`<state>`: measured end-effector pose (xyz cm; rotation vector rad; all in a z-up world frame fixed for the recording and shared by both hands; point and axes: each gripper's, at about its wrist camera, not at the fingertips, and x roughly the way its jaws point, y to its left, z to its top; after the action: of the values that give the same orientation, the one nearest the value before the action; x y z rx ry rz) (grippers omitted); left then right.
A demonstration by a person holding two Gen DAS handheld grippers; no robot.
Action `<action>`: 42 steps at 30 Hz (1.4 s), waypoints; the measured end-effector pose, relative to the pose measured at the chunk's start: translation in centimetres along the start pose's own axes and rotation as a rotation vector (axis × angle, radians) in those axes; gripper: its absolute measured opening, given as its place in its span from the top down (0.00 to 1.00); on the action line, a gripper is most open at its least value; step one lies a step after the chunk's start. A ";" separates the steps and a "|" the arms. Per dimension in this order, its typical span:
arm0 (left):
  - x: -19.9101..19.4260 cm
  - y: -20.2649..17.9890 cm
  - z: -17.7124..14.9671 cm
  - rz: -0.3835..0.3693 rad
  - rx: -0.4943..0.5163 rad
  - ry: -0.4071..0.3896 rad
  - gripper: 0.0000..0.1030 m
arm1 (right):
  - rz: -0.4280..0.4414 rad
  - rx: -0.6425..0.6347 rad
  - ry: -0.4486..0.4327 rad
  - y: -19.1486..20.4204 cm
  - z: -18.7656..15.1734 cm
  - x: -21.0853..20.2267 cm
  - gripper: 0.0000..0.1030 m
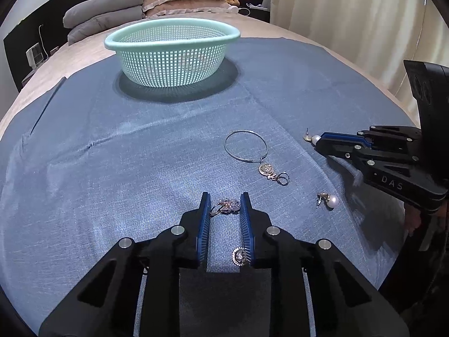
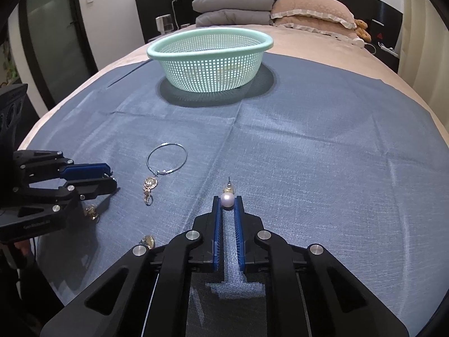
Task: Organize jewelry
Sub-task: 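Grasp a silver charm earring with the left gripper while the right gripper grasps a pearl earring, then carry the charm earring and pearl earring over the basket with both grippers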
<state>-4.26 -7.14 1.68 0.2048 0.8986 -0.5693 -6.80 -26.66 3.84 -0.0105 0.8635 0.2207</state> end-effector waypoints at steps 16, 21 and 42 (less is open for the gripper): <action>-1.5 1.0 1.2 0.005 -0.018 -0.028 0.98 | -0.019 0.018 -0.069 -1.2 1.6 -2.3 0.96; -2.6 1.4 1.7 0.005 -0.021 -0.052 0.98 | -0.017 0.027 -0.080 -1.6 1.8 -2.5 0.96; -4.7 2.1 3.4 0.009 -0.023 -0.093 0.98 | 0.033 0.030 -0.005 -1.2 0.3 0.0 0.83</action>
<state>-3.10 -4.96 7.29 0.1608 0.8137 -0.5553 -6.34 -27.84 3.92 0.0328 0.8619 0.2386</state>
